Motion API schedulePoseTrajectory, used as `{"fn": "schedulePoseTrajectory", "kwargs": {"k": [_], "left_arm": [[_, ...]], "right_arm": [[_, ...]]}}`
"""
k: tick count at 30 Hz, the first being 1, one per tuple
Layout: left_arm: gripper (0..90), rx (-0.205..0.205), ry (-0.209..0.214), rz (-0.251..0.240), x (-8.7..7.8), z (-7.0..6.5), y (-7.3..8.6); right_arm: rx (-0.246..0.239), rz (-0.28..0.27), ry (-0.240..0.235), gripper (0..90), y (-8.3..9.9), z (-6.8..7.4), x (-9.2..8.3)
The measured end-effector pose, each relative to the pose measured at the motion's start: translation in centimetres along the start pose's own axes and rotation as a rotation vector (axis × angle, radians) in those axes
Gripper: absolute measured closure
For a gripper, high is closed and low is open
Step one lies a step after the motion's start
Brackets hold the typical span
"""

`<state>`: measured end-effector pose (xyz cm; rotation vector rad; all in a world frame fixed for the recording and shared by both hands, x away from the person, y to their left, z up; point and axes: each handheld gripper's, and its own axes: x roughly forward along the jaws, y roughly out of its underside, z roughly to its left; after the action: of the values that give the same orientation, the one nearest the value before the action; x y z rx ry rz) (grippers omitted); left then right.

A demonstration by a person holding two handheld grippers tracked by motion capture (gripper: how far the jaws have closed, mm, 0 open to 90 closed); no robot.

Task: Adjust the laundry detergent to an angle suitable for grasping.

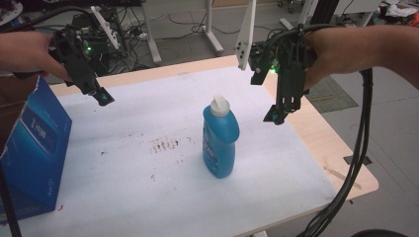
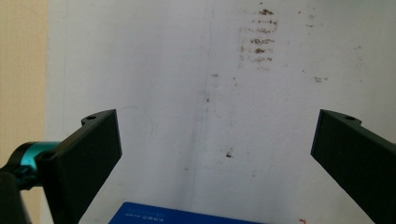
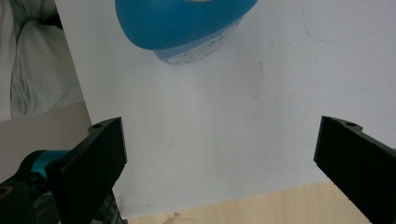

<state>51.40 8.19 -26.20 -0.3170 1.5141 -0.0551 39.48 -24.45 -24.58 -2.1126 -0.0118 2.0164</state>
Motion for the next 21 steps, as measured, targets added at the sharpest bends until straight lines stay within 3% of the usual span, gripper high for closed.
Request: {"fn": "schedulePoseTrajectory", "kwargs": {"k": [21], "left_arm": [[1.7,-0.001,-0.014,-0.026,-0.37,-0.85,0.2]], "right_arm": [[0.059,-0.02,0.052,1.7,0.78,0.96,-0.72]]}}
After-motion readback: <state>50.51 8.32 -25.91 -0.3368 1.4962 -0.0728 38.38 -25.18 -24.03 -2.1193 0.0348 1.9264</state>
